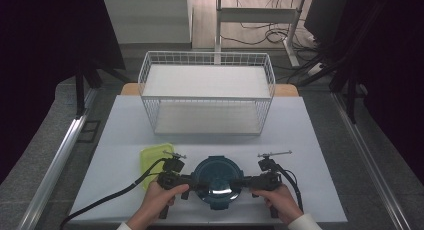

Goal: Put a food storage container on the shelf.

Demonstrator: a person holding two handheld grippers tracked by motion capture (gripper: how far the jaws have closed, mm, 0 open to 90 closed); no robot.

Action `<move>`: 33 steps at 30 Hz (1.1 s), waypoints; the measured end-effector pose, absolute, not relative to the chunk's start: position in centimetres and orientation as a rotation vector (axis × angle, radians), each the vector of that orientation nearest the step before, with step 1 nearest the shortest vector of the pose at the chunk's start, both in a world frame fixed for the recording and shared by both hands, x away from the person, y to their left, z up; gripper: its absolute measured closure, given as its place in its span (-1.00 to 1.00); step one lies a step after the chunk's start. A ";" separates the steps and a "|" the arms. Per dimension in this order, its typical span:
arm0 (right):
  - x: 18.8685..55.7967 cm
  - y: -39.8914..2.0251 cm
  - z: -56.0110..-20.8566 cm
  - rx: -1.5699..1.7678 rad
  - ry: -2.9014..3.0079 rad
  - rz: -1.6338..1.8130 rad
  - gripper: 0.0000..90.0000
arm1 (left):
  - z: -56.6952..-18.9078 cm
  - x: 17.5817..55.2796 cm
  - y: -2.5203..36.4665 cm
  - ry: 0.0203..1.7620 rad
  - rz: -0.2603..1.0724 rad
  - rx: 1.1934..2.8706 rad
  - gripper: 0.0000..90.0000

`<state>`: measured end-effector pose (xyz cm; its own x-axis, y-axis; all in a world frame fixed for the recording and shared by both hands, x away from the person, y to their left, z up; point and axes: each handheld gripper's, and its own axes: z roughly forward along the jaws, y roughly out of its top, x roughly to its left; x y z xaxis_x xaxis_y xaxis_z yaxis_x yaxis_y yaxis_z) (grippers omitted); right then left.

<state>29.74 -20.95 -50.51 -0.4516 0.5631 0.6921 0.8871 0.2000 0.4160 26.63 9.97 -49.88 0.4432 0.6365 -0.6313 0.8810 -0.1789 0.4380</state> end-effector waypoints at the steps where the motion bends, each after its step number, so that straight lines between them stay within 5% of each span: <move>1: 29.7 -21.0 -50.5 -1.355 -2.092 -1.137 -0.35 | -49.9 26.6 9.9 1.281 -0.393 1.906 -0.73; 23: 29.2 -21.6 -50.4 -1.377 -2.051 -1.145 -0.23 | -49.9 26.7 9.1 1.300 -0.354 1.939 -0.61; 33: 28.9 -22.0 -50.3 -1.405 -2.008 -1.148 -0.17 | -49.2 26.2 9.6 1.288 -0.354 1.910 -0.32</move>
<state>28.89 -22.03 -50.33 -0.3925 0.5558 0.7328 0.9135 0.1428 0.3810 26.22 9.64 -49.20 0.4452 0.6546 -0.6110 0.8750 -0.1731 0.4521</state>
